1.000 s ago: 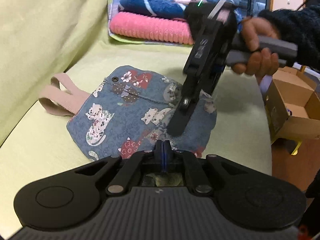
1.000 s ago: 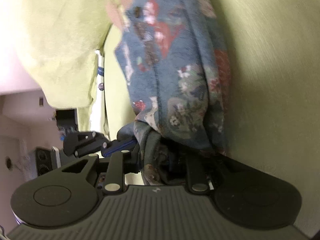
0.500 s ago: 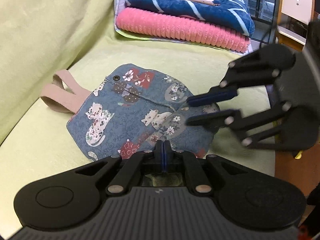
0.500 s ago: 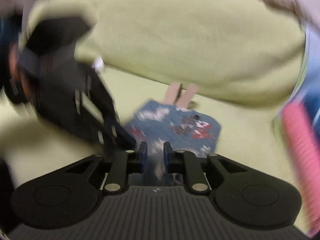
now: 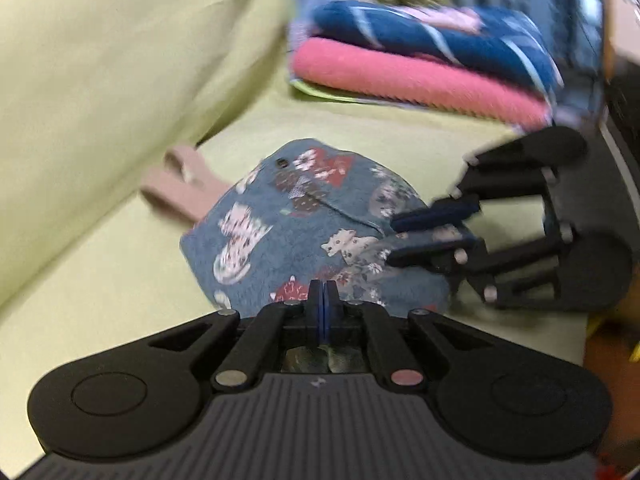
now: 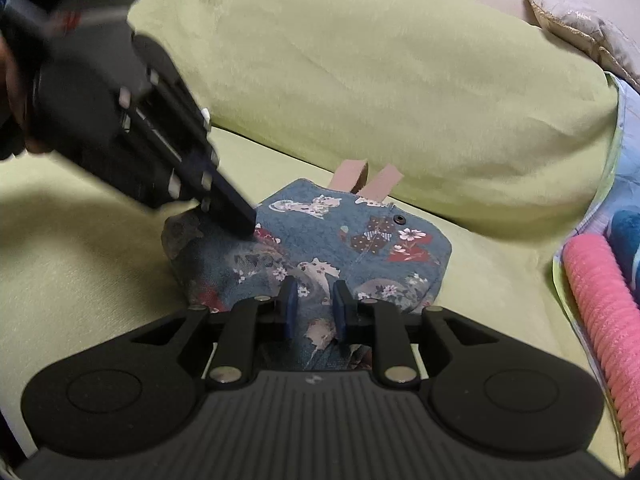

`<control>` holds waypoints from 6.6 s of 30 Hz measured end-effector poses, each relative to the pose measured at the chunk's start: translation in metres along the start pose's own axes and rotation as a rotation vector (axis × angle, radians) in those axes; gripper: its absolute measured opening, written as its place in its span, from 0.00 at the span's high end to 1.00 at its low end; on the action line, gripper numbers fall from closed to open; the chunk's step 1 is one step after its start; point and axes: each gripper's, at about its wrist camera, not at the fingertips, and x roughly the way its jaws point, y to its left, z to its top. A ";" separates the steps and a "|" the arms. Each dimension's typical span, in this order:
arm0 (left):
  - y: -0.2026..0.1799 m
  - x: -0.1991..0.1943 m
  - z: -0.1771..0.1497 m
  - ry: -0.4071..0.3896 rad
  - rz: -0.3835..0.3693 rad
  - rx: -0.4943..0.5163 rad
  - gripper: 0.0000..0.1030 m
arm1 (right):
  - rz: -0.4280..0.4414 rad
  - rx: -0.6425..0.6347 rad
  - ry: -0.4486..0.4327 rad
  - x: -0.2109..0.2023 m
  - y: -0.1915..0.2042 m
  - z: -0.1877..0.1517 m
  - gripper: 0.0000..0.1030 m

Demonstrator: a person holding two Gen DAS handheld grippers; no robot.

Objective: Fold shopping bag

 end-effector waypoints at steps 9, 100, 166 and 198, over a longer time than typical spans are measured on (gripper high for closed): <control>-0.006 -0.002 -0.010 -0.068 0.039 -0.022 0.97 | 0.032 0.058 -0.061 0.008 -0.009 -0.012 0.81; 0.009 0.004 0.009 0.169 -0.306 0.104 0.52 | 0.765 0.490 0.612 0.049 -0.112 0.017 0.61; -0.023 -0.003 0.039 0.085 0.050 0.005 0.85 | 0.078 0.329 0.169 -0.049 -0.076 0.033 0.61; -0.042 -0.008 0.033 0.066 0.212 0.001 0.77 | 0.079 0.207 0.345 -0.002 -0.058 0.039 0.96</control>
